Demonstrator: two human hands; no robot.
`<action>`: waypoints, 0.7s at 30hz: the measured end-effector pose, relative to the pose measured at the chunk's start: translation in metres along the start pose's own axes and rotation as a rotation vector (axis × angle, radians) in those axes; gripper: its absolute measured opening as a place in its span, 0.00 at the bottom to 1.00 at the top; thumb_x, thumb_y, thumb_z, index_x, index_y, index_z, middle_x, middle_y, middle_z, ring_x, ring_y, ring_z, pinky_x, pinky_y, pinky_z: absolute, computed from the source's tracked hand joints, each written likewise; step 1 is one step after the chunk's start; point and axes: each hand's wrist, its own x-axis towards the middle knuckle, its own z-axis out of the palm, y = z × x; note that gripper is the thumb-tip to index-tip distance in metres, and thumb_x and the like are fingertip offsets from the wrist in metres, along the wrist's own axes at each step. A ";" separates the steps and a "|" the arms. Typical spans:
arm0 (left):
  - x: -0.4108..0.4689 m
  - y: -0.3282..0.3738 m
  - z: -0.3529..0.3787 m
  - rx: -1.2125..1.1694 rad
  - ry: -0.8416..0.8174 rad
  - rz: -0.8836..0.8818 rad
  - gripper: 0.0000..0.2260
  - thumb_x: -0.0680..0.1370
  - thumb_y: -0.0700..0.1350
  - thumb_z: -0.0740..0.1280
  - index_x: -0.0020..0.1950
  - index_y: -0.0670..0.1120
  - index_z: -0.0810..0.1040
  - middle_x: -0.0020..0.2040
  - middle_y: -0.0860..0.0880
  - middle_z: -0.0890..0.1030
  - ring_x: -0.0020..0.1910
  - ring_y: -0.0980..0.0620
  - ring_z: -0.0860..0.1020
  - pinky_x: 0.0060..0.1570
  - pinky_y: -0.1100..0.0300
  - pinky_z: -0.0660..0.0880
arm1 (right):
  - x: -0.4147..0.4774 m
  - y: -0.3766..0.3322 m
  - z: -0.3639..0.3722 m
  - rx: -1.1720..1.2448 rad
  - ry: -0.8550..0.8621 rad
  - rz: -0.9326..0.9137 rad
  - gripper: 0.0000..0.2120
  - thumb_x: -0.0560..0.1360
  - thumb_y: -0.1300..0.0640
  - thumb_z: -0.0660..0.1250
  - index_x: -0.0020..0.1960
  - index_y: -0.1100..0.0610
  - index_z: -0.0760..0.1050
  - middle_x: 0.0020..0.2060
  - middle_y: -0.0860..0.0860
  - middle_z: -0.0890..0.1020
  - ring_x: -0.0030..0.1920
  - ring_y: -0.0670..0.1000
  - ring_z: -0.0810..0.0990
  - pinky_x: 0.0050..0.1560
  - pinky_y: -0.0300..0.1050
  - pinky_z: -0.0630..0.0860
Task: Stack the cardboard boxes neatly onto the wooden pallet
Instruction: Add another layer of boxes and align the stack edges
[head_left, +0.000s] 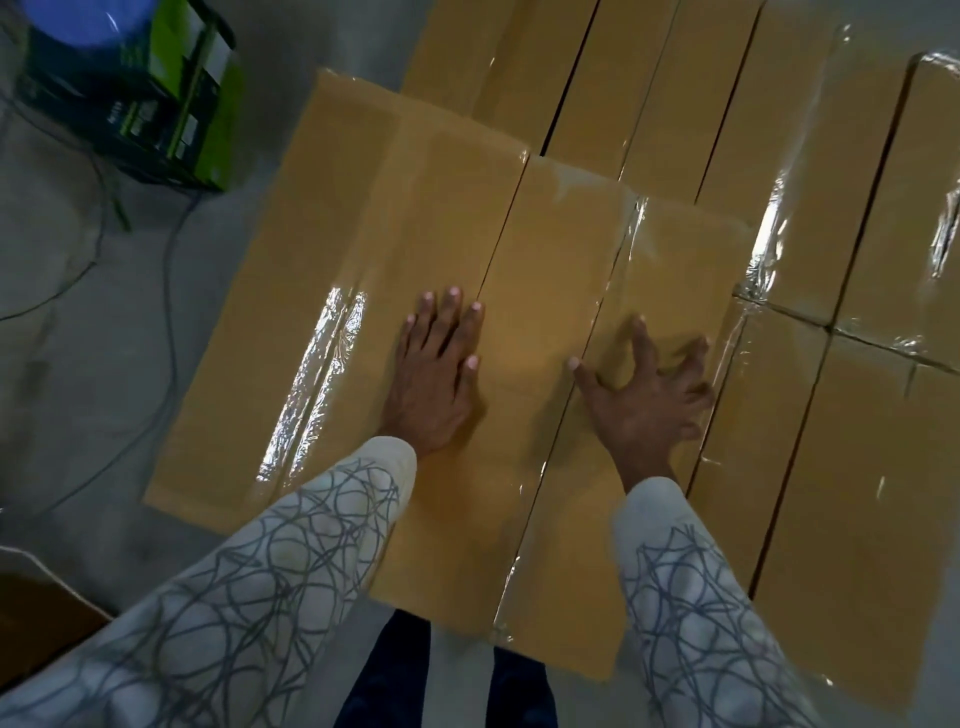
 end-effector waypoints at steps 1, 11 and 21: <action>0.000 -0.001 0.000 0.007 -0.003 0.008 0.27 0.84 0.49 0.52 0.84 0.51 0.58 0.85 0.47 0.51 0.84 0.44 0.45 0.81 0.47 0.44 | 0.000 0.000 0.000 0.001 -0.004 0.001 0.44 0.69 0.25 0.69 0.80 0.31 0.55 0.83 0.52 0.39 0.79 0.70 0.47 0.69 0.77 0.59; 0.005 0.017 -0.014 0.107 -0.140 -0.060 0.28 0.84 0.48 0.56 0.85 0.53 0.54 0.85 0.44 0.48 0.83 0.40 0.44 0.79 0.40 0.48 | 0.008 0.003 -0.022 -0.099 -0.169 -0.067 0.43 0.73 0.33 0.71 0.81 0.36 0.54 0.83 0.57 0.39 0.80 0.71 0.42 0.67 0.83 0.58; -0.076 0.120 -0.148 -0.186 -0.687 -0.298 0.18 0.81 0.47 0.68 0.70 0.45 0.78 0.65 0.44 0.81 0.63 0.45 0.79 0.60 0.56 0.74 | -0.145 0.043 -0.115 0.004 -0.712 -0.246 0.25 0.81 0.46 0.68 0.77 0.47 0.70 0.76 0.52 0.72 0.74 0.55 0.70 0.74 0.48 0.66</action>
